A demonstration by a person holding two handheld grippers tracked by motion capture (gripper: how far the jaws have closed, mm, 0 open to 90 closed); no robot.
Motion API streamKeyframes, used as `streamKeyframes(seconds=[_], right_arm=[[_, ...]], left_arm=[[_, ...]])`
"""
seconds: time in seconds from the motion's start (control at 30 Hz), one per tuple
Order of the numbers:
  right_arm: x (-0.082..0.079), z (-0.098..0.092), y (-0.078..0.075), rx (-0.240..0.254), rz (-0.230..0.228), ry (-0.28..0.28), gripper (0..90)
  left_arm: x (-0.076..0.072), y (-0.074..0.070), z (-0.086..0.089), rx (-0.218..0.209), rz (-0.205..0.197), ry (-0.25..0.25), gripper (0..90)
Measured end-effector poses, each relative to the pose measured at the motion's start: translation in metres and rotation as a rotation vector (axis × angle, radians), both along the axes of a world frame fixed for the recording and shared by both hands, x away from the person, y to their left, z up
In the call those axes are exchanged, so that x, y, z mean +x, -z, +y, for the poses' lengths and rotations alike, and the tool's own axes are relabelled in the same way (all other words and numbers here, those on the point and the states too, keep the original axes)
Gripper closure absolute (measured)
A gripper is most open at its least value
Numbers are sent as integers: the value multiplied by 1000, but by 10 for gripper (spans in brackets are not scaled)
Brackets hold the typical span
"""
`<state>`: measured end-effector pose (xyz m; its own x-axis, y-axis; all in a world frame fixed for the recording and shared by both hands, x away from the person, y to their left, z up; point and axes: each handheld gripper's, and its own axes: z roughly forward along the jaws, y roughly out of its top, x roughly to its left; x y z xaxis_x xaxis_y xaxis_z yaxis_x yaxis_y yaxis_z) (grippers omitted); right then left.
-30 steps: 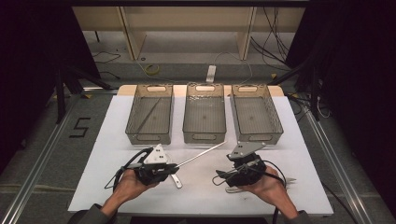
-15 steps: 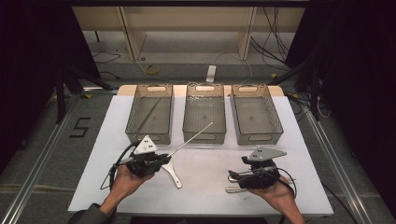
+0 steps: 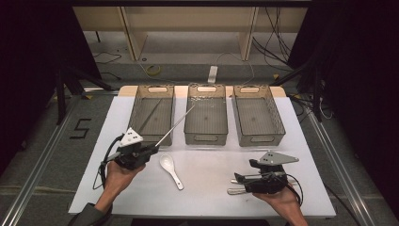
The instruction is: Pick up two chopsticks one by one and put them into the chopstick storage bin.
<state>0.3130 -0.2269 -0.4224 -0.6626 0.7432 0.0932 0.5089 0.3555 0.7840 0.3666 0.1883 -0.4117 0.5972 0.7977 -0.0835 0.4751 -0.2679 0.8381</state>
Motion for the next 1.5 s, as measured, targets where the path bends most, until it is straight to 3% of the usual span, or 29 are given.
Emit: streamKeyframes(seconds=[0.3,0.43,0.53,0.63,1.1,1.33,1.5], right_arm=[[-1,4,2,-10,-2,-2,242],[-2,4,3,-10,-2,-2,240],[-2,5,2,-10,-8,-6,240],[-2,5,2,-10,-5,-2,244],[-2,4,2,-6,-7,1,241],[-2,4,2,-3,-8,0,227],[-2,5,1,-1,-15,-2,221]], left_arm=[[17,-6,11,-7,-25,-91,831],[28,-6,18,-26,-15,-135,831],[39,-6,24,-71,8,-162,831],[48,-4,29,-66,13,-190,831],[75,-2,36,-52,19,-242,831],[84,3,40,-58,55,-271,831],[91,6,39,-38,61,-283,831]])
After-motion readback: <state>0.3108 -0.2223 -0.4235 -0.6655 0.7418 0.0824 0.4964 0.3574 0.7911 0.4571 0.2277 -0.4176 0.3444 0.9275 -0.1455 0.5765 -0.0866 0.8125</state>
